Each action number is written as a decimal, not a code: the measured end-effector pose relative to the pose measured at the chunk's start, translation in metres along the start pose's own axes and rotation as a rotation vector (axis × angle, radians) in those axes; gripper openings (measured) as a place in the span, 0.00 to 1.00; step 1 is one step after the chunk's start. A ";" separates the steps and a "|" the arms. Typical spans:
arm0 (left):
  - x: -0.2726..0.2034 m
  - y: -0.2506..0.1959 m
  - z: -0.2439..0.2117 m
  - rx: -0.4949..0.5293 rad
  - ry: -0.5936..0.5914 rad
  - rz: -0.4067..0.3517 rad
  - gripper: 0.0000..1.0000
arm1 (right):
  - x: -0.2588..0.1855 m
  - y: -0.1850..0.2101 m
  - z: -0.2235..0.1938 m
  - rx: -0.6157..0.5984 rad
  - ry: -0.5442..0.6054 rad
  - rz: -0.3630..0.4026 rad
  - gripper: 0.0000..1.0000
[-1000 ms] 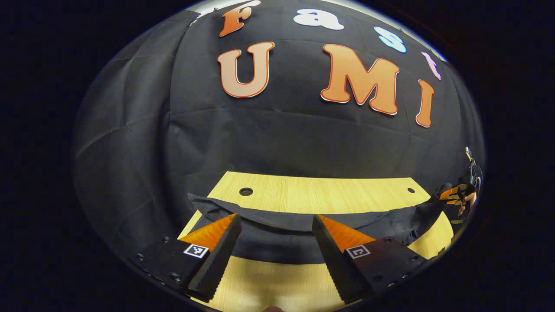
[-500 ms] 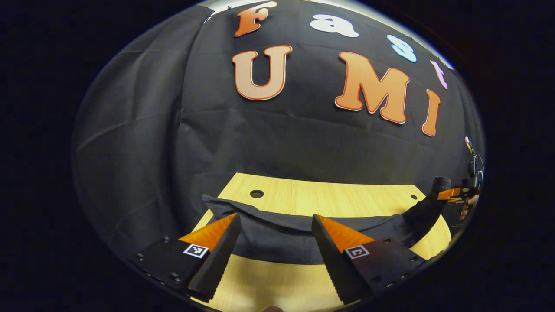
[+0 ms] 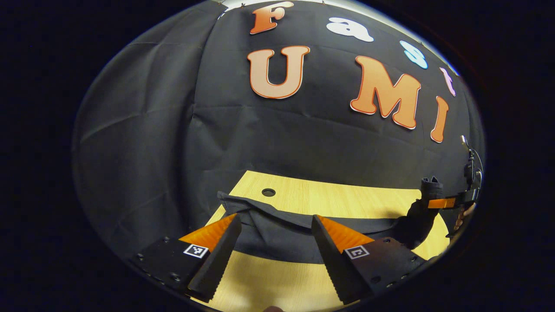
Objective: Grasp the waist and the cuffs of the jeans and fold them to make the two legs overlap; first hold the waist and fold one-third of the jeans toward the cuffs, then hold the cuffs and fold the remaining one-third in the same direction to finish folding.
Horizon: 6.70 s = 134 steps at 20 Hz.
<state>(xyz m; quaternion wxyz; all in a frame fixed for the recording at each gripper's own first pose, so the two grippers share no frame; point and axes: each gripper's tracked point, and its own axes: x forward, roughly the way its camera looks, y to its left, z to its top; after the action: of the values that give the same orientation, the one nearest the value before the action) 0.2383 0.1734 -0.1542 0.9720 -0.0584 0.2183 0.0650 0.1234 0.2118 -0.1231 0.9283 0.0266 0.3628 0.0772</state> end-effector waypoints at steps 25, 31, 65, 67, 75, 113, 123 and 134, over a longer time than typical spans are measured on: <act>0.071 0.086 -0.103 -0.465 0.564 0.110 0.98 | -0.006 0.127 -0.076 0.003 0.181 0.261 0.94; 0.098 0.097 -0.142 -0.640 0.776 0.108 0.99 | -0.034 0.076 -0.068 0.113 0.123 0.148 0.93; 0.193 0.123 -0.100 -0.665 0.662 0.177 0.06 | -0.019 0.038 -0.105 0.187 0.250 0.153 0.94; 0.172 0.125 -0.094 -0.672 0.652 0.187 0.06 | -0.016 0.039 -0.105 0.183 0.250 0.155 0.94; 0.114 0.175 -0.095 -0.709 0.619 0.307 0.01 | -0.009 0.036 -0.103 0.200 0.258 0.154 0.94; 0.161 0.144 -0.159 -0.580 0.737 0.301 0.05 | -0.023 0.009 -0.127 0.215 0.274 0.098 0.94; 0.123 0.092 -0.055 -0.549 0.461 -0.034 0.05 | -0.044 0.020 -0.104 0.249 0.205 0.092 0.94; 0.067 -0.022 0.021 -0.292 0.278 -0.201 0.06 | -0.076 -0.004 -0.070 0.218 0.083 0.082 0.96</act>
<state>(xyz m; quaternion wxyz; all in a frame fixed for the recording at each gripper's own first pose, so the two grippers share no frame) 0.3101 0.1618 -0.1619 0.9154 -0.2283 0.3313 -0.0098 0.0218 0.1954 -0.1239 0.9002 0.1390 0.4057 0.0761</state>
